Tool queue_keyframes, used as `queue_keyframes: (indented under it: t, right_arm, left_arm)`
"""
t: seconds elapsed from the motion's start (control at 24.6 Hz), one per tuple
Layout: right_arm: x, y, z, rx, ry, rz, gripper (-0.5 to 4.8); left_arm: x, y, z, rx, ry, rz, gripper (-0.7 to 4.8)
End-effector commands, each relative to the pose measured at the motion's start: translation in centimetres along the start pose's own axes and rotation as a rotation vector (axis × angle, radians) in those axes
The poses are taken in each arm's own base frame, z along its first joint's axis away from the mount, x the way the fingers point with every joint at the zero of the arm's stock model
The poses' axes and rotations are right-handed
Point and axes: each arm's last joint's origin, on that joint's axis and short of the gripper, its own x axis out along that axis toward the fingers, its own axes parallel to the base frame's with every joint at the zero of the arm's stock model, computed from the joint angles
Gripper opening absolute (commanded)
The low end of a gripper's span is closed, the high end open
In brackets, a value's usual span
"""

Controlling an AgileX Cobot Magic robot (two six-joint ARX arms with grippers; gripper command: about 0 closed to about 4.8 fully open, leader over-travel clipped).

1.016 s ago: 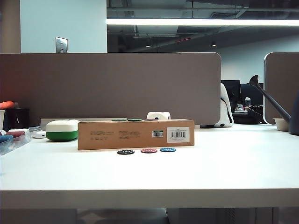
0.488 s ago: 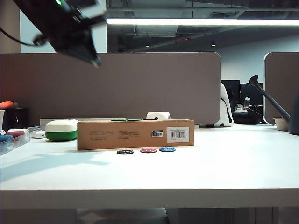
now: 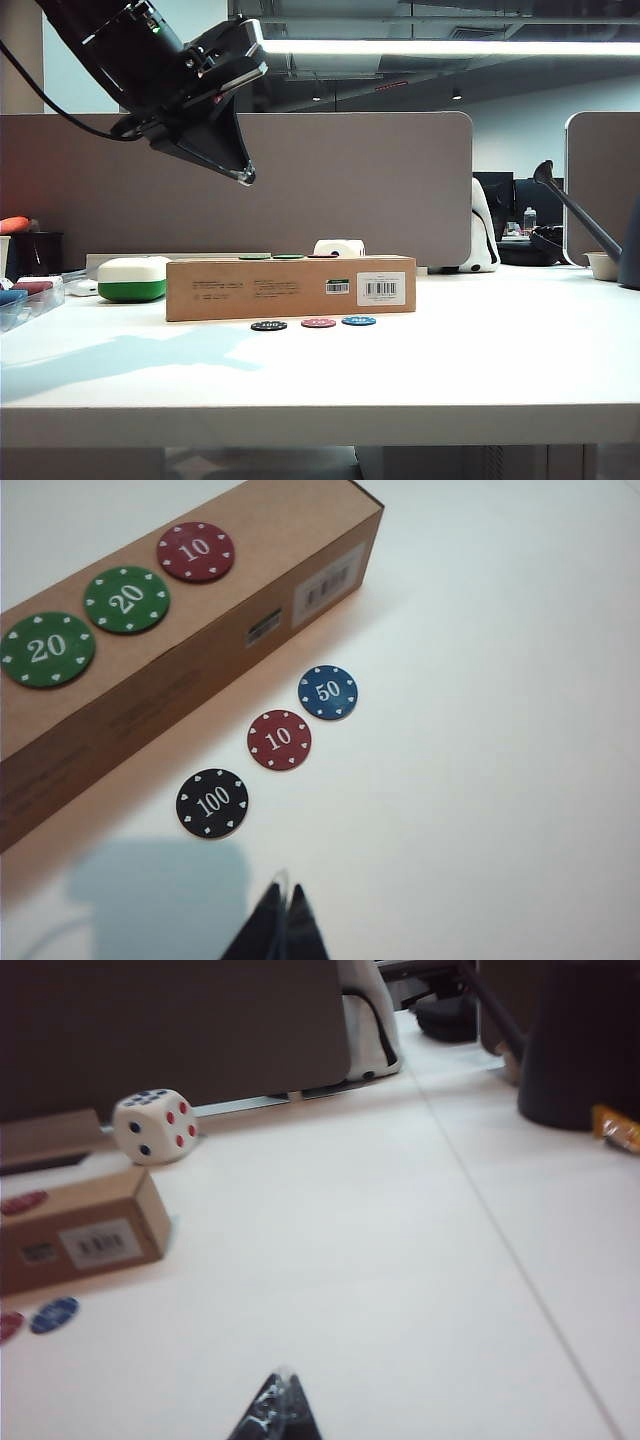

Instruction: Push the chip, whose value equals the sum of all the chip values on the rectangular box, forward next to the box.

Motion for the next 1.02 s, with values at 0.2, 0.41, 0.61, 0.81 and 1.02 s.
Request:
queue_keyframes:
  t: [0.2, 0.41, 0.61, 0.81, 1.02]
  right_arm:
    - [0.0, 0.2, 0.0, 0.23, 0.003, 0.067, -0.06]
    - [0.0, 0.6, 0.0, 0.25, 0.046, 0.195, -0.06]
    - [0.0, 0.6, 0.0, 0.25, 0.051, 0.211, -0.06]
    - [0.0, 0.6, -0.1, 0.25, 0.051, 0.212, -0.06]
    - [0.0, 0.6, -0.1, 0.25, 0.051, 0.211, -0.06]
  left_arm:
    - [-0.3, 0.0, 0.7, 0.005, -0.051, -0.002, -0.05]
    - [-0.3, 0.0, 0.7, 0.006, -0.059, -0.001, -0.05]
    - [-0.3, 0.3, 0.7, 0.002, -0.06, 0.046, -0.05]
    - [-0.2, 0.5, 0.7, 0.0, -0.058, 0.107, -0.05]
    - [0.0, 1.0, 0.5, -0.009, -0.049, 0.147, -0.05]
